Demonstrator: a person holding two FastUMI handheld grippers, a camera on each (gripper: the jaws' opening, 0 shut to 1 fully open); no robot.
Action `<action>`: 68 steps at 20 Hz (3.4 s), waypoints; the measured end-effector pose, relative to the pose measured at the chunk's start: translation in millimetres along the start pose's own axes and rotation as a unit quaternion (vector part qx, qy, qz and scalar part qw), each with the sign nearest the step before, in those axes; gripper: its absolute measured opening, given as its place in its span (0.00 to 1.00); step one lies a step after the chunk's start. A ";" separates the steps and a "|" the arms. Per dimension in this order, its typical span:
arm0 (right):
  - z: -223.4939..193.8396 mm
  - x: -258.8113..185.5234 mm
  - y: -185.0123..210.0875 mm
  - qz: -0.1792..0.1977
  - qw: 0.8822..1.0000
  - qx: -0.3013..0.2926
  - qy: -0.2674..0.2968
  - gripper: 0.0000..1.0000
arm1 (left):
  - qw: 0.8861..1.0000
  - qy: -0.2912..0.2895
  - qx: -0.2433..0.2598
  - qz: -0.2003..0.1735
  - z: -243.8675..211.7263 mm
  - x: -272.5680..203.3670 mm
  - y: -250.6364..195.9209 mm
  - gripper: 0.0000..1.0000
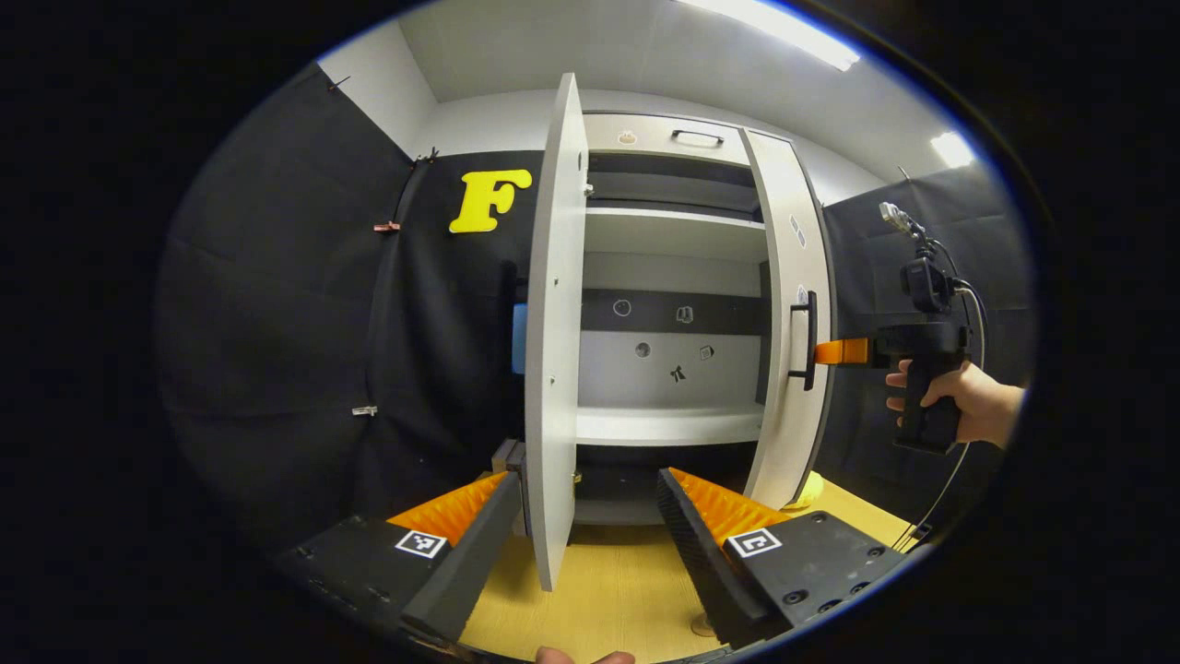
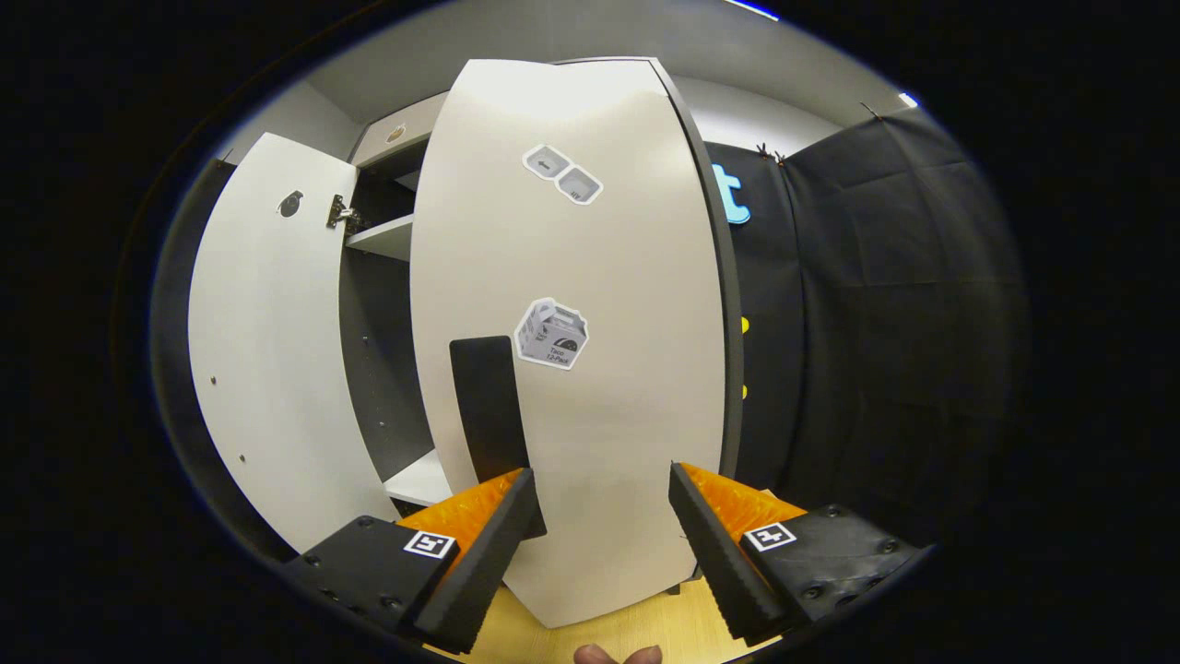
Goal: Grasp the bottle in the cabinet with the left hand and place it on the coaster, then close the right door with the right hand and the left door with the left hand.
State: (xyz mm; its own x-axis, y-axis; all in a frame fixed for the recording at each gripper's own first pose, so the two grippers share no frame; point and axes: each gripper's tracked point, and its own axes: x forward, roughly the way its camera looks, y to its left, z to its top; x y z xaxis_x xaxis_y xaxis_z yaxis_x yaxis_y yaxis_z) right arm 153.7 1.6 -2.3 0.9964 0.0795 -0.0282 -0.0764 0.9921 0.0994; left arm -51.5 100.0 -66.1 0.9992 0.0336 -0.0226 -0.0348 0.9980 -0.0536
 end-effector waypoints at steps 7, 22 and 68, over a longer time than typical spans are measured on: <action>-0.3 26.4 18.3 -0.012 1.000 -0.021 -0.005 0.98 | 1.000 0.009 -0.015 0.017 6.3 -1.8 19.6 0.95; 8.0 -27.2 40.6 0.016 1.000 -0.001 -0.003 0.98 | 0.997 0.012 0.001 0.078 43.8 60.2 120.9 0.94; 2.9 -128.3 -48.9 0.002 1.000 0.007 0.029 0.98 | 0.998 0.018 0.012 -0.063 28.9 203.3 -100.6 0.94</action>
State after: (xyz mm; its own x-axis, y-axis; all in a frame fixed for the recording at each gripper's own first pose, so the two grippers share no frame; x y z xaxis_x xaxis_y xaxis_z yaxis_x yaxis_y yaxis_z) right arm 29.7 -57.4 -0.6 0.9924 0.0885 -0.0854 -0.0786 0.9904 0.1134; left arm 155.6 8.0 -36.5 0.9941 -0.0944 -0.0540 0.0927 0.9951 -0.0339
